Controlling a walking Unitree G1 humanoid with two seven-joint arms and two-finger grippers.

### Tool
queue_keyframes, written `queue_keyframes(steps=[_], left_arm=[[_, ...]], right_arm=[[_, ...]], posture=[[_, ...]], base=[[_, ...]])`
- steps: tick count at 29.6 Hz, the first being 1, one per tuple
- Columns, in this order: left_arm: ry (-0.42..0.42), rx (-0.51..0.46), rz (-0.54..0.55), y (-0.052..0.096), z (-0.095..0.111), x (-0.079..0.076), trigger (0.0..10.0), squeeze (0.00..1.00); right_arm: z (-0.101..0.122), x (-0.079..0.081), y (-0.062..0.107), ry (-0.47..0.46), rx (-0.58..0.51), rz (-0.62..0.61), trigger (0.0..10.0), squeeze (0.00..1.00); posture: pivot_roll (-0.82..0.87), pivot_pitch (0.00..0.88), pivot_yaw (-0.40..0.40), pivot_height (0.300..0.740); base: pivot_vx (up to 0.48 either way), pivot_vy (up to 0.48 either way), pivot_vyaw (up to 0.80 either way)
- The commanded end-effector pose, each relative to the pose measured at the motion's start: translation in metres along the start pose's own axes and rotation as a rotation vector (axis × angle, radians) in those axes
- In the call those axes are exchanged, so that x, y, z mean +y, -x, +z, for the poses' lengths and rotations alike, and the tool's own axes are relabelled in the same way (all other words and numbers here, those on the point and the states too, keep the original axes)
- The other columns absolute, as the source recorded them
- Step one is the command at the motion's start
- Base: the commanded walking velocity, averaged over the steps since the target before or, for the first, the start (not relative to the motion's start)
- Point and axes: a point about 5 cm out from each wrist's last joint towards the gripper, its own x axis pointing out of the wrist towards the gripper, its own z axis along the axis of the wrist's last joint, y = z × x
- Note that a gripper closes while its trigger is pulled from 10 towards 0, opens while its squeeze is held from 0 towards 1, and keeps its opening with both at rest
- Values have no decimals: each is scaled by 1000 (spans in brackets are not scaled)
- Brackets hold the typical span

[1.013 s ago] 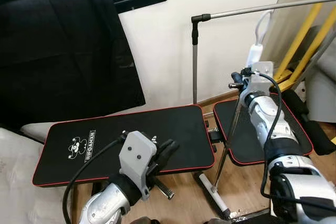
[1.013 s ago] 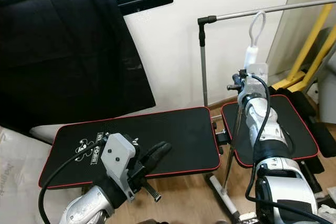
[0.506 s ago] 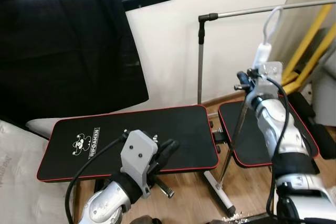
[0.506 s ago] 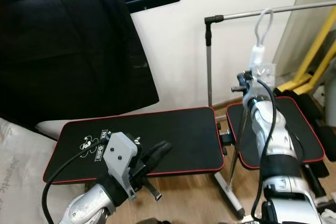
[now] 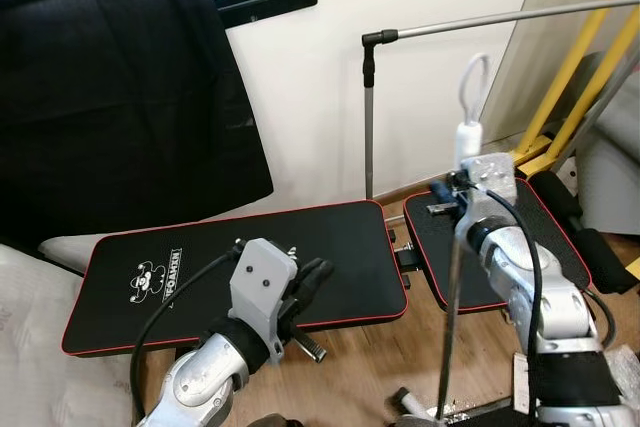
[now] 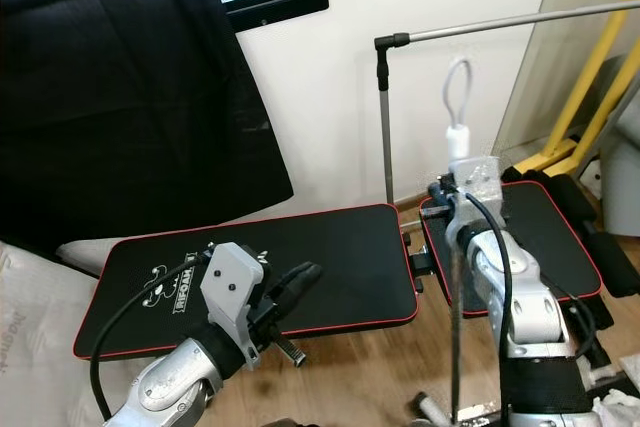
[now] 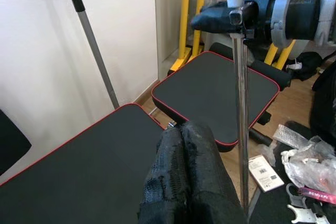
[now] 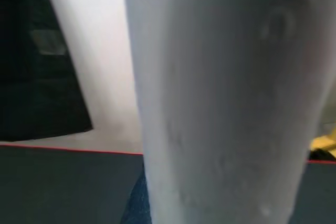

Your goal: Sweep floor

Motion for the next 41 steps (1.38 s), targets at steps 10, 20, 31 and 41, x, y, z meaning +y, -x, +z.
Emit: queue_keyframes(steps=[10, 20, 31, 41], left_arm=[[40, 34, 46, -2, -6, 7, 10000, 0], [72, 58, 115, -6, -10, 16, 10000, 0], [92, 62, 180, -8, -14, 23, 10000, 0], [85, 69, 179, -9, -15, 24, 10000, 0]], right_arm=[[26, 9, 13, -25, -67, 91, 10000, 0], [38, 28, 14, -35, -110, 200, 10000, 0], [32, 37, 10, 4, -97, 247, 10000, 0], [27, 40, 8, 7, -65, 255, 10000, 0]], posture=[[-116, 75, 21, 740], [-117, 51, 18, 740], [-99, 38, 6, 740], [-90, 34, 11, 740]], base=[[0, 0, 0], [0, 0, 0], [-66, 0, -262], [0, 0, -734]])
